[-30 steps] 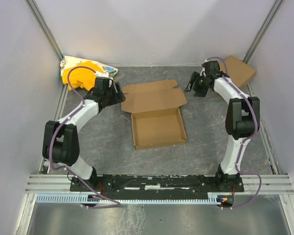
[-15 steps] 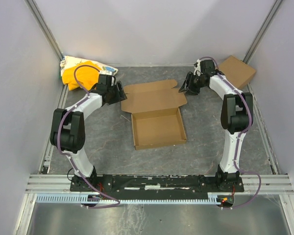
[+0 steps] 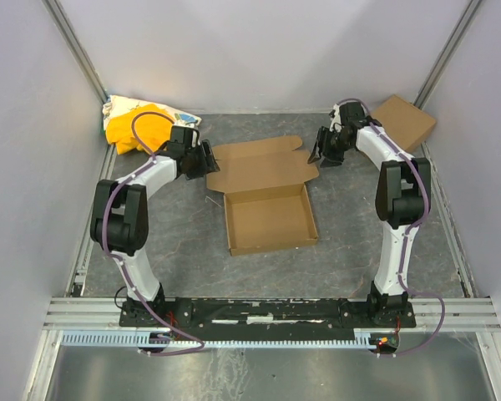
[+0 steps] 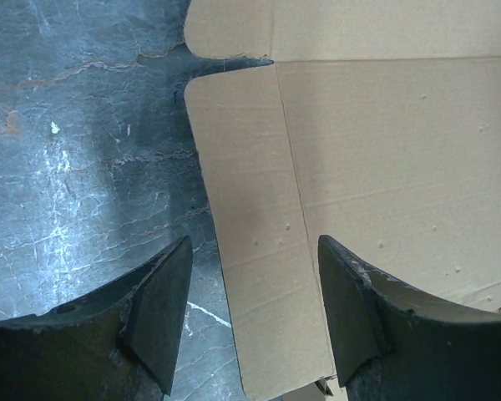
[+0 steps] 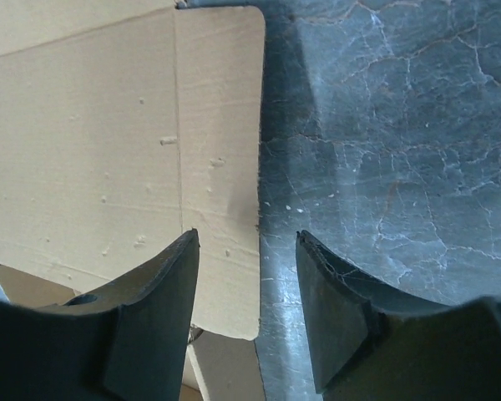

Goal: Fold the paper box

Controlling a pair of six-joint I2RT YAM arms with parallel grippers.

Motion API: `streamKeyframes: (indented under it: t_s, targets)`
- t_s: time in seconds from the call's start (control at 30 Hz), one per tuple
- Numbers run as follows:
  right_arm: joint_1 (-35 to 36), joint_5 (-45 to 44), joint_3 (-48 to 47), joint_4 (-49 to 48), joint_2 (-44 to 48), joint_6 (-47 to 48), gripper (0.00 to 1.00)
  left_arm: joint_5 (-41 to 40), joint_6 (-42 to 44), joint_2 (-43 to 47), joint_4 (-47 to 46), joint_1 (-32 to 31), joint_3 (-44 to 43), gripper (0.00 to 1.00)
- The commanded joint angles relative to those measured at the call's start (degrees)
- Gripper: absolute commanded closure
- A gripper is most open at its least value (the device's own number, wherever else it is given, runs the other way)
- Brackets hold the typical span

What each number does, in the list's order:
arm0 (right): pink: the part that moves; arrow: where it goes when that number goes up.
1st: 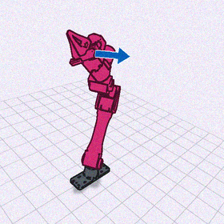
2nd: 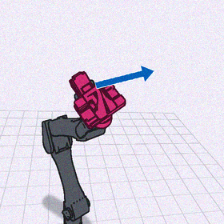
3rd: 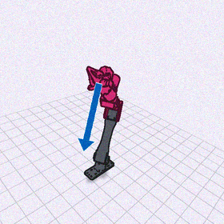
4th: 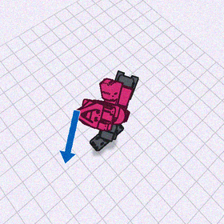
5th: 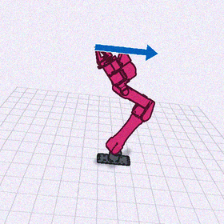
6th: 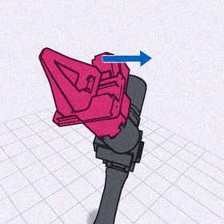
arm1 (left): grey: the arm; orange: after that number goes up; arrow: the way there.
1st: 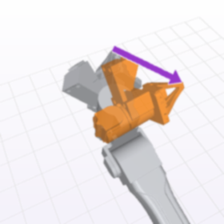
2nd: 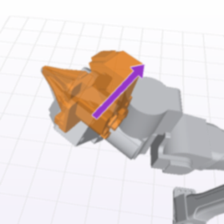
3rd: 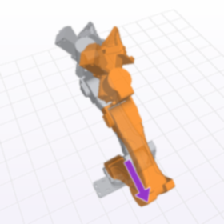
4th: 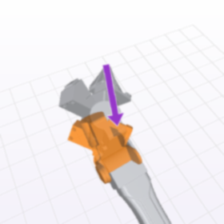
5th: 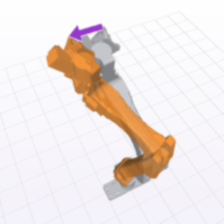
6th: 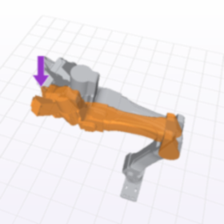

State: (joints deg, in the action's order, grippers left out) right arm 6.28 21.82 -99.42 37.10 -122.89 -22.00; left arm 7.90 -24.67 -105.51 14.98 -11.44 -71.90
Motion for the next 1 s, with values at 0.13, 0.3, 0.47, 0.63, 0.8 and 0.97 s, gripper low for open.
streamKeyframes:
  t_s: [0.13,0.3,0.47,0.63,0.8,0.97]
  targets:
    - [1.4,3.0,-5.5,3.8,-3.5,3.9,0.46,3.0,-0.3,-1.5,-0.1,-0.2,-3.0,0.32]
    - [2.9,2.9,-6.0,4.7,-4.0,4.8,0.51,3.9,-0.4,-2.1,-0.3,-0.6,-2.9,0.32]
    - [3.5,2.9,-6.2,5.1,-3.4,5.0,0.75,2.5,-0.4,-1.0,-1.9,-1.5,-2.0,0.33]
    - [4.4,0.4,-4.4,4.3,-1.3,5.8,0.85,1.3,0.3,-0.5,-2.6,-2.7,-2.4,0.34]
    - [5.5,-1.3,-1.8,2.7,2.1,6.3,0.88,-0.2,2.1,1.4,-3.4,-4.1,-2.5,0.36]
    - [7.3,-4.4,-0.3,2.6,4.8,7.1,0.89,-1.7,4.4,2.9,-3.0,-6.4,-3.5,0.38]
